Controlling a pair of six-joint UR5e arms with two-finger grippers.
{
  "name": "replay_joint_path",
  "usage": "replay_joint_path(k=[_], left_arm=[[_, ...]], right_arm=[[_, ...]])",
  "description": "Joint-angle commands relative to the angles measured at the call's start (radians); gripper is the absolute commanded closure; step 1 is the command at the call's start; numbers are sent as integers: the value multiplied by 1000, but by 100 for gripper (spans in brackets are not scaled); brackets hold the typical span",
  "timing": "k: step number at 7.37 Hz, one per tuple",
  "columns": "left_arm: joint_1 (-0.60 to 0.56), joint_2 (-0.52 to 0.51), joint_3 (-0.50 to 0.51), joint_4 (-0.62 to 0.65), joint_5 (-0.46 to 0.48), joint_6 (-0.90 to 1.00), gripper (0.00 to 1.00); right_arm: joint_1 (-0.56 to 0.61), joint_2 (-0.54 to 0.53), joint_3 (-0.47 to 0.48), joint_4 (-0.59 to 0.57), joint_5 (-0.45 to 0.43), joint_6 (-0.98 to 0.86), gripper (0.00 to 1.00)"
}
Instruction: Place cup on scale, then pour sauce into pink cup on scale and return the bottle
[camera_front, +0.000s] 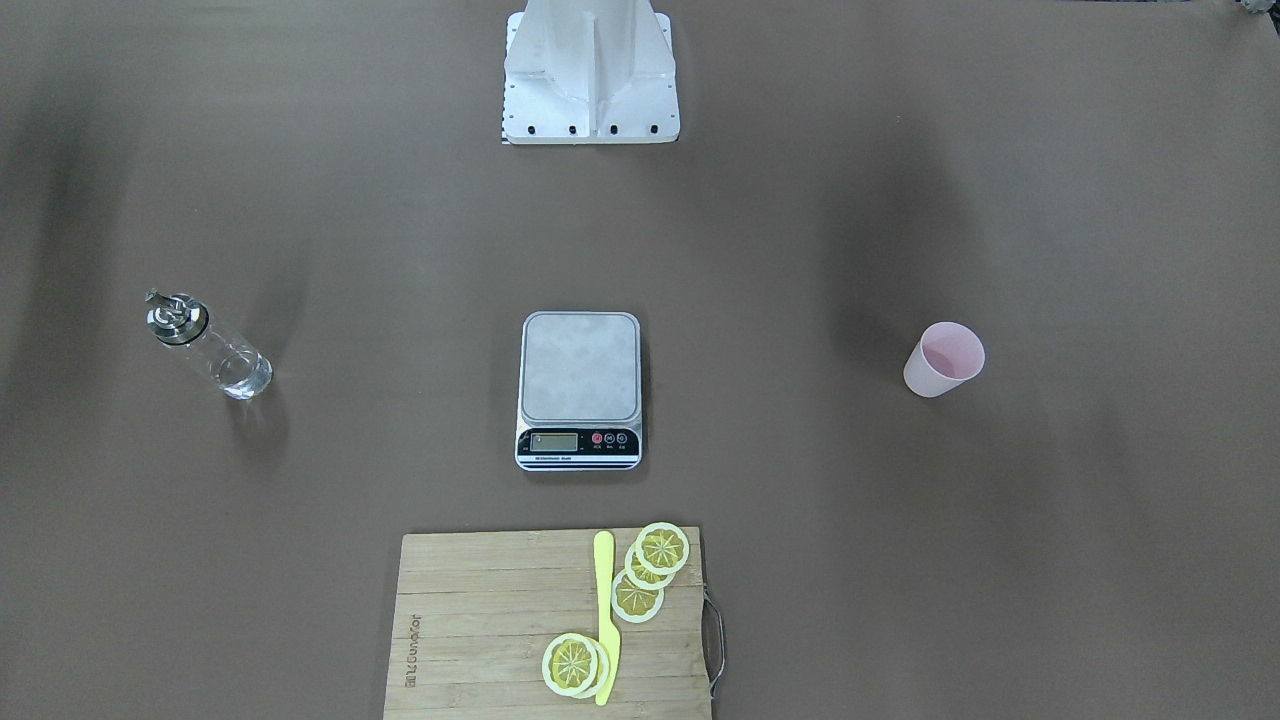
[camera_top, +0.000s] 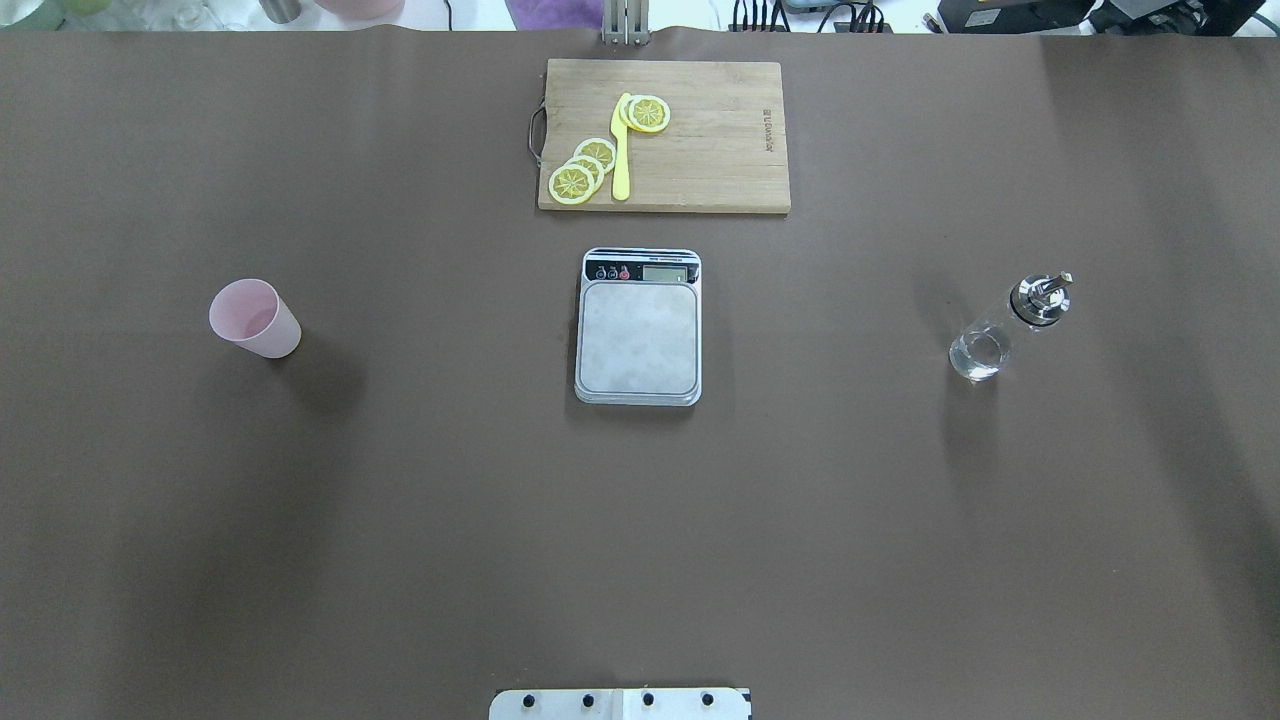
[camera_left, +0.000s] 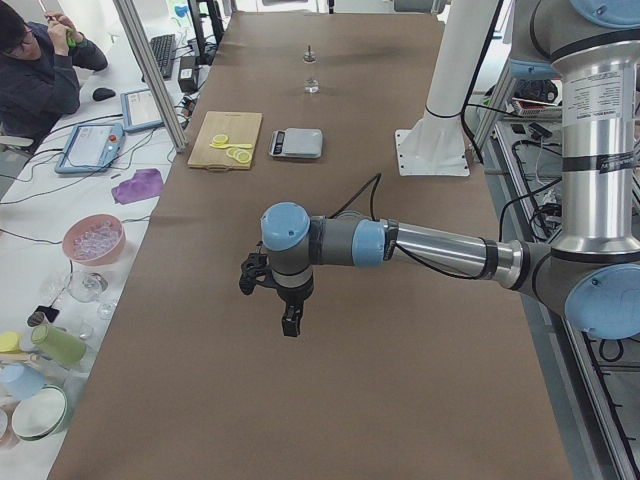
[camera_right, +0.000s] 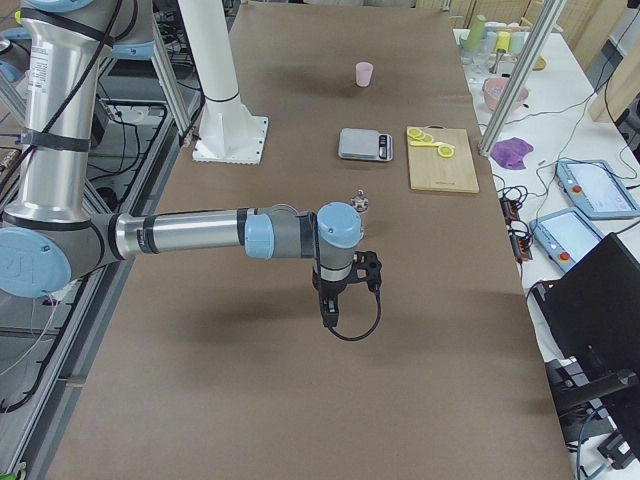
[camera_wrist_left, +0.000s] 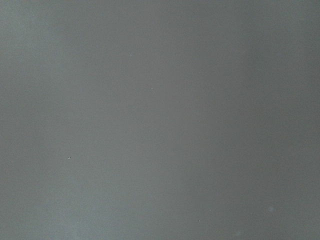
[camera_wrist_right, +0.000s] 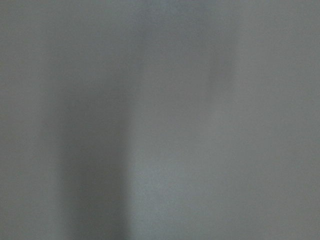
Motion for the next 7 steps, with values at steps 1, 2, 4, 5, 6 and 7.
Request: replay_joint_path(k=[1,2,4,5,6,7], left_arm=[[0,4,-2,-11,5,2,2],[0,4,4,-28,8,2,2],[0,8,0,-30,2,2,2],[0,4,1,-30,8,2,2],[0,-2,1,-30,6,-1,2],[0,-4,0,-30,0,-5,2]], right_arm=[[0,2,0,0,0,0,0],[0,2,0,0,0,0,0],[0,-1,17,-2,-2,-11,0],[0,6,35,0,-3,-11,0],[0,6,66,-2,-6,-11,0],[0,8,67,2,-2,-6,0]])
